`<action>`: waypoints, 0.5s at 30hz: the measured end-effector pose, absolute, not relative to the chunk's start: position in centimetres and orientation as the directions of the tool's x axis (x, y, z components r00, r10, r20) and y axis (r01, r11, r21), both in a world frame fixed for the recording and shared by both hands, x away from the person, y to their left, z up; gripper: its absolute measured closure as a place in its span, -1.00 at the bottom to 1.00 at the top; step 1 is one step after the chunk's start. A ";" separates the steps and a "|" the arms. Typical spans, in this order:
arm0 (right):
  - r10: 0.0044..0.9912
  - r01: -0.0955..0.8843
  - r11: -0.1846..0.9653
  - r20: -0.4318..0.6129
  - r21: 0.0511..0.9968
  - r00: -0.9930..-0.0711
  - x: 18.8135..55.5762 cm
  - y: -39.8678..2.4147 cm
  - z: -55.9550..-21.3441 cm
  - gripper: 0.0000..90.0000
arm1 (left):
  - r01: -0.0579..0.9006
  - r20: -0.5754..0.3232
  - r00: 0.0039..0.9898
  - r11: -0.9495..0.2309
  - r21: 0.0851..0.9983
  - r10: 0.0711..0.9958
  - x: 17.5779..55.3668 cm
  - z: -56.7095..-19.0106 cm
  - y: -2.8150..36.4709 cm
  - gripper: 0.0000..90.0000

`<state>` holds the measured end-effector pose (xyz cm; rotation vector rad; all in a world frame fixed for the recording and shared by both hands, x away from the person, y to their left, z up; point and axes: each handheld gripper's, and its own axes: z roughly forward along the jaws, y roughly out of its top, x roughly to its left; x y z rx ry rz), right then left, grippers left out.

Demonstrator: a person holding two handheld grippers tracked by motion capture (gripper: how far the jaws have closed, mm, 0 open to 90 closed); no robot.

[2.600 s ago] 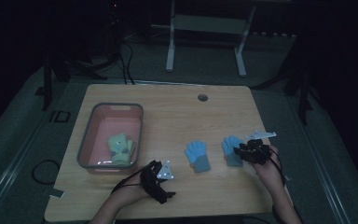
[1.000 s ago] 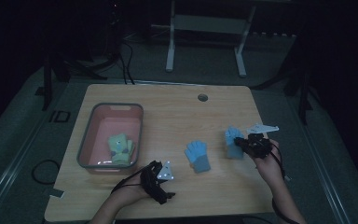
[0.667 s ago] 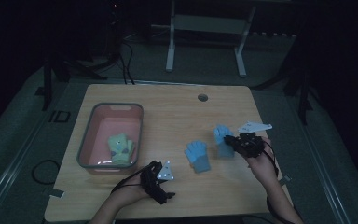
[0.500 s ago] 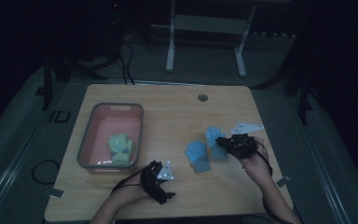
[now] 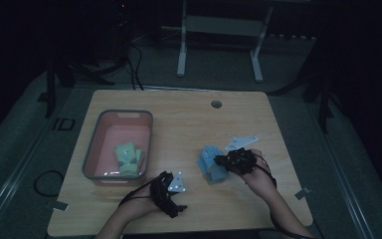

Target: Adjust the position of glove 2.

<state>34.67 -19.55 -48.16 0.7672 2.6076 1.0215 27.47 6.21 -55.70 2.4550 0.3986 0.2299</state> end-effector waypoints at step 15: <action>0.530 0.423 0.676 0.000 0.604 -0.848 36.3 -18.4 -51.9 0.86 | 0.226 0.066 0.939 -0.751 0.621 0.337 27.5 -55.7 6.2 -0.77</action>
